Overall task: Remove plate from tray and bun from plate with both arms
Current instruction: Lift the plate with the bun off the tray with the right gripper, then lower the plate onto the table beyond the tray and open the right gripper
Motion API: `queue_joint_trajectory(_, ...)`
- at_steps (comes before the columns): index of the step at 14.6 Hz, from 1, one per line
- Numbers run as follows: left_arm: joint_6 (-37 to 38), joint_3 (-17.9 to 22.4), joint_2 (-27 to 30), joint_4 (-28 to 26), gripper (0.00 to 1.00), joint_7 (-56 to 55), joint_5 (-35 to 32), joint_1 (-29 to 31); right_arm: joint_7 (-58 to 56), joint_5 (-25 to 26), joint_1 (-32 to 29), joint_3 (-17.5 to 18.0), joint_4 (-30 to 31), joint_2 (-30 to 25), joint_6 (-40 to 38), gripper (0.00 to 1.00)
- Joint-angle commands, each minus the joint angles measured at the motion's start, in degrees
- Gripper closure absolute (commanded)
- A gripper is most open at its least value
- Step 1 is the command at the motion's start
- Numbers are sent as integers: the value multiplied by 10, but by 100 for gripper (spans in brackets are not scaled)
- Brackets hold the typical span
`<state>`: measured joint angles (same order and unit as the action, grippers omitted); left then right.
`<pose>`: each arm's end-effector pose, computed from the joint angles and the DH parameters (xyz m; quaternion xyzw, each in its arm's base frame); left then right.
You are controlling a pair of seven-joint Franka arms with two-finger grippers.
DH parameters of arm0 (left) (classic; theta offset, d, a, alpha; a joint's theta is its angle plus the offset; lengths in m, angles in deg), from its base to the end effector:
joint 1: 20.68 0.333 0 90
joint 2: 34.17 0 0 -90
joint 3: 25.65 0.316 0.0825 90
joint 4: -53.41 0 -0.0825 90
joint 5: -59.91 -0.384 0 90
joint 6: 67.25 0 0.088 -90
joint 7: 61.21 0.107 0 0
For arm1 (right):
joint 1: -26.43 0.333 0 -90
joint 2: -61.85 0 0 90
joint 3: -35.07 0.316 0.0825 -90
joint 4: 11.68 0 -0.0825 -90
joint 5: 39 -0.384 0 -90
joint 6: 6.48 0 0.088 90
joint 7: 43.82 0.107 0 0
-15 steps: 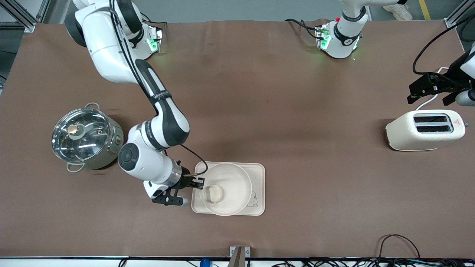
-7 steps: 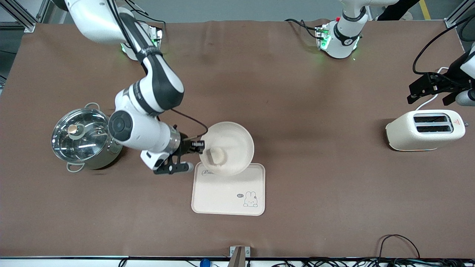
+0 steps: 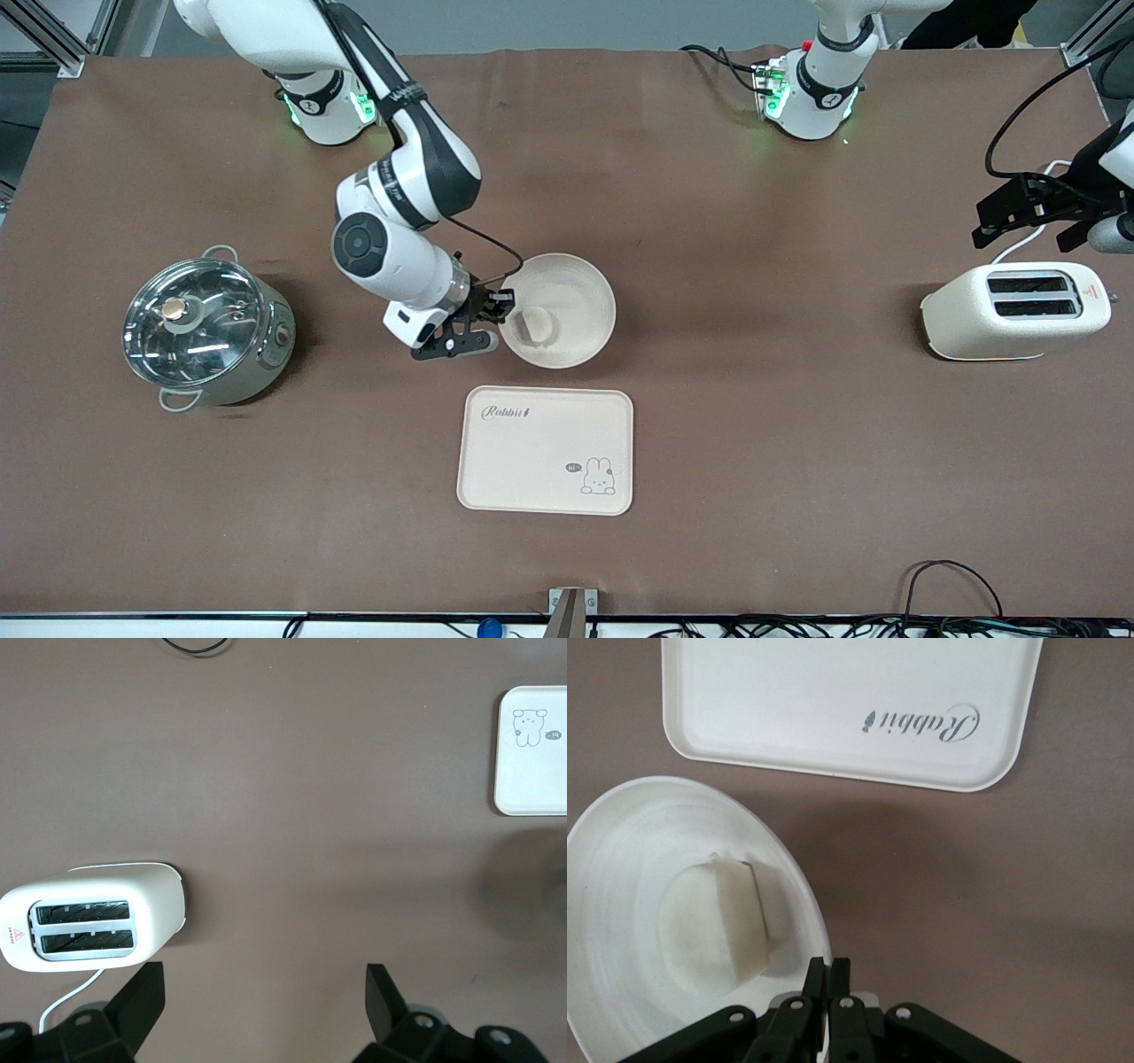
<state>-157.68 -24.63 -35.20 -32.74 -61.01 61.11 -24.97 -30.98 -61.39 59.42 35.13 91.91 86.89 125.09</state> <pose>0.5605 -0.0344 0.6469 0.9991 -0.0305 0.0281 0.0111 0.5440 0.3637 0.3080 -0.9873 -0.0489 0.0348 0.1468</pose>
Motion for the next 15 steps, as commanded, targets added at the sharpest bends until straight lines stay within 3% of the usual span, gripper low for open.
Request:
queue_joint_trajectory(1, 10, -3, -1, 8, 0, 4, -3, 3, -11, -5, 11, -2, 48, -18, 43, 100)
queue_joint_trajectory(7, 12, -3, -1, 7, 0, 5, -3, 3, -11, -9, 31, 5, 63, 40, 154, 100)
queue_joint_trajectory(15, 16, -3, -1, 7, 0, 4, -3, 3, -10, -22, 30, 6, 49, 78, 182, 100)
